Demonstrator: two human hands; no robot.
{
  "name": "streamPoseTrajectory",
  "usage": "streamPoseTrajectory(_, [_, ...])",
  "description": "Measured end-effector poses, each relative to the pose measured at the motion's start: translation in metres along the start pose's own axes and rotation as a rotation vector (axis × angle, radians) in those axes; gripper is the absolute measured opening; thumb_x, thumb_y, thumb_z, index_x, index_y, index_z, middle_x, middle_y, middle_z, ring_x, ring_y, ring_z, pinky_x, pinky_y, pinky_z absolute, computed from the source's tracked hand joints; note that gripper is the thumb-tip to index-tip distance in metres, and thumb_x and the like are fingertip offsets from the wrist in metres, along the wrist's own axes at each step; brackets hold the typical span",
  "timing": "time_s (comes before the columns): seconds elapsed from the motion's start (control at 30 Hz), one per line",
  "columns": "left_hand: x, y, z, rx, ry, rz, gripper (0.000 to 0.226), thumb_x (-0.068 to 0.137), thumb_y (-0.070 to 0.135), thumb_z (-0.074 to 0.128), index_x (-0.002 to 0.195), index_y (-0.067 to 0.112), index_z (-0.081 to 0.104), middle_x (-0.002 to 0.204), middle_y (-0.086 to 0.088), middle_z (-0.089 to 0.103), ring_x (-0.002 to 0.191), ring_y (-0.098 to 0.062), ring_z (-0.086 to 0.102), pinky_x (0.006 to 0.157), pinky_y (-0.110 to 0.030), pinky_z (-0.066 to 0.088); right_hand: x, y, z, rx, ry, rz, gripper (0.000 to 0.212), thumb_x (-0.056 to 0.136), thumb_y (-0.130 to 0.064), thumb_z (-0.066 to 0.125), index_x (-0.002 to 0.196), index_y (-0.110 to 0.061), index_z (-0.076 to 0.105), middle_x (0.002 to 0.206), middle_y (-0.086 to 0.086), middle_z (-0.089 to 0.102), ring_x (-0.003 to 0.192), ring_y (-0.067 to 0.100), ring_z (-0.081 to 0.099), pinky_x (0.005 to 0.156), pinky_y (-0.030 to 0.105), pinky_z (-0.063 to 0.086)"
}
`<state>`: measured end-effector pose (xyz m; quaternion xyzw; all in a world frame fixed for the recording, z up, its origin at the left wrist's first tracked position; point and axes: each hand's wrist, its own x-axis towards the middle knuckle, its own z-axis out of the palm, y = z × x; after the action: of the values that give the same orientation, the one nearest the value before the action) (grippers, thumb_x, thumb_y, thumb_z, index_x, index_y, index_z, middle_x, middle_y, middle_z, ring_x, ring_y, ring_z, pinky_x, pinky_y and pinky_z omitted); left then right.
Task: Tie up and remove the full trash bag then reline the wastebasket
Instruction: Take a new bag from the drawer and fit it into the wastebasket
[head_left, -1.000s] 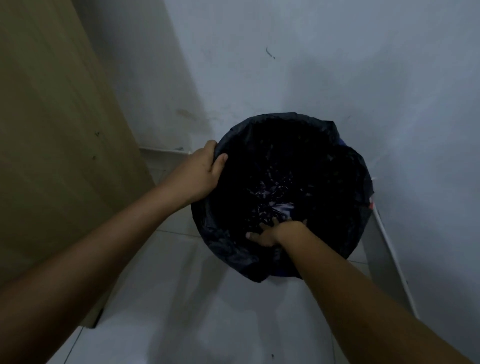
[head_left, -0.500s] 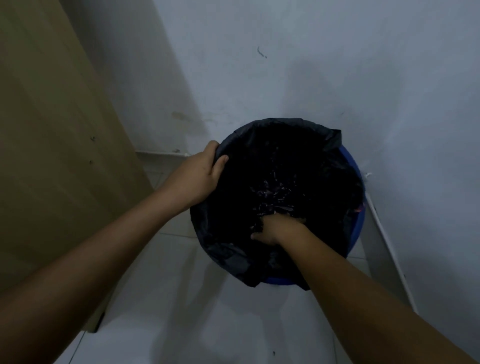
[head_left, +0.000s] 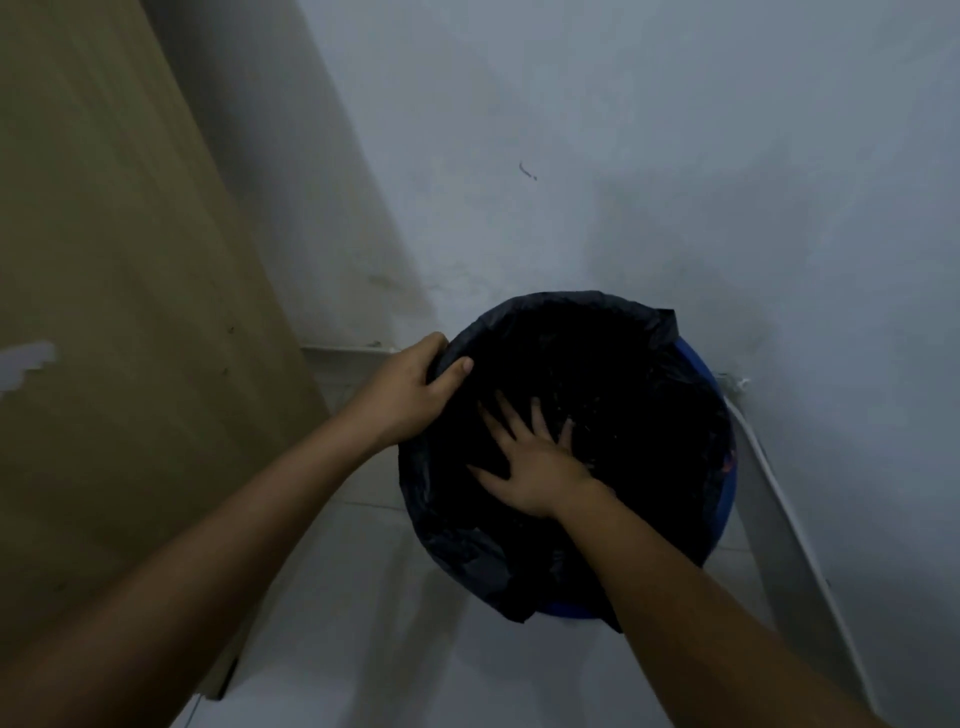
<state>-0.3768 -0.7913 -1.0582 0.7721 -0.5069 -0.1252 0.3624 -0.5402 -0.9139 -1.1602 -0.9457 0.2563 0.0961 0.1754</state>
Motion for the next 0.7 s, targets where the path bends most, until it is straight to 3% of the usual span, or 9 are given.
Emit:
streamPoseTrajectory(0.1, [-0.002,-0.003,-0.007,0.074,-0.089,0.053,0.029,0.106,0.043,0.053,0.089,0.02,0.048,0.075,0.003,0.051,0.067,-0.012,0.051,0.063,-0.037,0.039,0.014,0.001,0.014,0.003,-0.048,0.093,0.096,0.083,-0.098,0.01,0.162,-0.052,-0.019,0.171,-0.017,-0.033,0.157,0.036,-0.034,0.117,0.079,-0.018])
streamPoseTrajectory(0.23, [-0.003,-0.005,-0.004,0.079,-0.101,0.077,0.028,0.106,0.042,0.052,0.098,0.016,0.053,0.084,-0.002,0.057,0.077,-0.016,0.057,0.067,-0.037,0.042,0.033,0.004,0.03,-0.012,-0.129,0.17,0.085,0.092,-0.089,0.01,0.163,-0.05,-0.019,0.171,-0.018,-0.031,0.157,0.036,-0.033,0.115,0.08,-0.019])
streamPoseTrajectory(0.53, [-0.005,-0.009,-0.001,0.047,-0.091,0.066,0.018,0.106,0.042,0.052,0.101,0.026,0.046,0.077,0.006,0.053,0.069,-0.006,0.054,0.061,-0.034,0.039,0.05,0.013,0.04,-0.069,-0.215,0.219,0.078,0.1,-0.08,0.012,0.161,-0.05,-0.024,0.169,-0.017,-0.036,0.158,0.037,-0.032,0.114,0.083,-0.017])
streamPoseTrajectory(0.7, [-0.004,-0.006,0.009,0.015,-0.042,0.058,0.017,0.107,0.046,0.047,0.099,0.032,0.039,0.073,0.004,0.054,0.067,-0.015,0.058,0.064,-0.043,0.046,0.054,0.016,0.03,-0.093,-0.279,0.254,0.077,0.105,-0.071,0.021,0.163,-0.045,-0.023,0.171,-0.014,-0.035,0.157,0.039,-0.033,0.111,0.087,-0.013])
